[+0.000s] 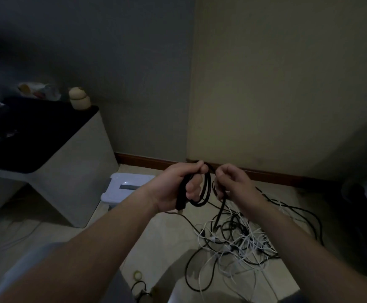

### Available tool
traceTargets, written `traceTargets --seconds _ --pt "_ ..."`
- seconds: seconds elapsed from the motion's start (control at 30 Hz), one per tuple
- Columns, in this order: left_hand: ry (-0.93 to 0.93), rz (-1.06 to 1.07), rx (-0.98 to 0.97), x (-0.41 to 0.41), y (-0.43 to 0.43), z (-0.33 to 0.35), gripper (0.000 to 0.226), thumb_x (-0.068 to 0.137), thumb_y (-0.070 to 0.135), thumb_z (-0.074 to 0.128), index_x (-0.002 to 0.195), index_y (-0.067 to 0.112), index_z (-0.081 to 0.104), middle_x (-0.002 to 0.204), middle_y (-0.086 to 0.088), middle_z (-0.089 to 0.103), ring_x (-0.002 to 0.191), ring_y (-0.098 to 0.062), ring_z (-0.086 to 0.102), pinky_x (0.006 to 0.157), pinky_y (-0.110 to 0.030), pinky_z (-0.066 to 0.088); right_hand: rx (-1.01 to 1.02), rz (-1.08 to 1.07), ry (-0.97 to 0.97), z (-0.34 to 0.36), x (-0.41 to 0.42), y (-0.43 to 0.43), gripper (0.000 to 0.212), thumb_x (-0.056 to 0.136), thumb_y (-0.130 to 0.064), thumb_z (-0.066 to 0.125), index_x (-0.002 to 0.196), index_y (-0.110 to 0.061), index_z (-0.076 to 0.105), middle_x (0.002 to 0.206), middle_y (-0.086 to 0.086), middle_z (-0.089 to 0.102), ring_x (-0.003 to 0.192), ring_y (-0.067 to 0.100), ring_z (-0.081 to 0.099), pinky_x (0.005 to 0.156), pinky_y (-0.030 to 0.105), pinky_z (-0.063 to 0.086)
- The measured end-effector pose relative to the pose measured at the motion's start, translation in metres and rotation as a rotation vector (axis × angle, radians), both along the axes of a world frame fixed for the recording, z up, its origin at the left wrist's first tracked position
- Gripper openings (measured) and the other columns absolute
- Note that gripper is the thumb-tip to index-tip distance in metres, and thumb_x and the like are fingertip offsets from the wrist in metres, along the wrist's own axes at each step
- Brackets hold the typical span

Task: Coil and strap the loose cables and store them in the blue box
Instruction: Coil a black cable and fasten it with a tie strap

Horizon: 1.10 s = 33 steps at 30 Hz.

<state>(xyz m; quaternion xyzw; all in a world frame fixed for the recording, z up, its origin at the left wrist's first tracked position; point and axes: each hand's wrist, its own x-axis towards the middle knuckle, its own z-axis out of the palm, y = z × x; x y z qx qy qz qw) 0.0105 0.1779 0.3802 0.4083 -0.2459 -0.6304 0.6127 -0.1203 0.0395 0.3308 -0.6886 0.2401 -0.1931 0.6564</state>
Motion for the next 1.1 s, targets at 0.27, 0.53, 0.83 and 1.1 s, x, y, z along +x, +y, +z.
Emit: traceTargets --seconds 0.27,0.53,0.83,1.1 --pt "0.242 0.404 -0.071 0.023 0.000 0.006 0.022 0.105 0.028 0.043 0.092 0.018 0.059 0.068 0.005 0.061 0.059 -0.009 0.060 0.057 -0.020 0.049 -0.039 0.168 0.270 -0.032 0.000 0.015 0.013 0.107 -0.022 0.042 0.106 -0.025 0.054 0.074 0.003 0.059 0.056 0.013 0.054 0.055 0.028 0.044" --pt "-0.001 0.516 -0.070 0.041 -0.004 -0.006 0.018 0.107 0.021 0.040 0.117 0.009 0.049 0.116 -0.010 0.073 0.100 -0.029 0.073 0.072 -0.028 0.061 -0.468 0.315 0.276 -0.021 0.002 0.036 0.047 0.104 -0.031 0.043 0.134 -0.068 0.040 0.124 -0.015 0.067 0.107 0.006 0.063 0.087 0.018 0.048" --pt "-0.491 0.405 0.068 0.030 -0.014 -0.028 0.014 0.109 0.021 0.038 0.110 0.011 0.048 0.107 -0.006 0.076 0.092 -0.026 0.075 0.075 -0.029 0.058 -0.645 0.256 0.230 -0.004 0.005 0.032 0.030 0.100 -0.022 0.055 0.126 -0.022 0.069 0.105 -0.027 0.065 0.092 -0.022 0.051 0.077 0.002 0.035" --pt "-0.655 0.072 0.158 0.005 -0.015 -0.039 0.048 0.106 0.028 0.042 0.070 0.029 0.073 0.059 0.002 0.066 0.052 -0.013 0.064 0.047 -0.022 0.041 -0.544 0.097 0.072 0.013 0.002 0.023 0.015 0.081 -0.013 0.078 0.082 -0.027 0.073 0.079 -0.016 0.072 0.077 0.000 0.067 0.072 0.027 0.050"
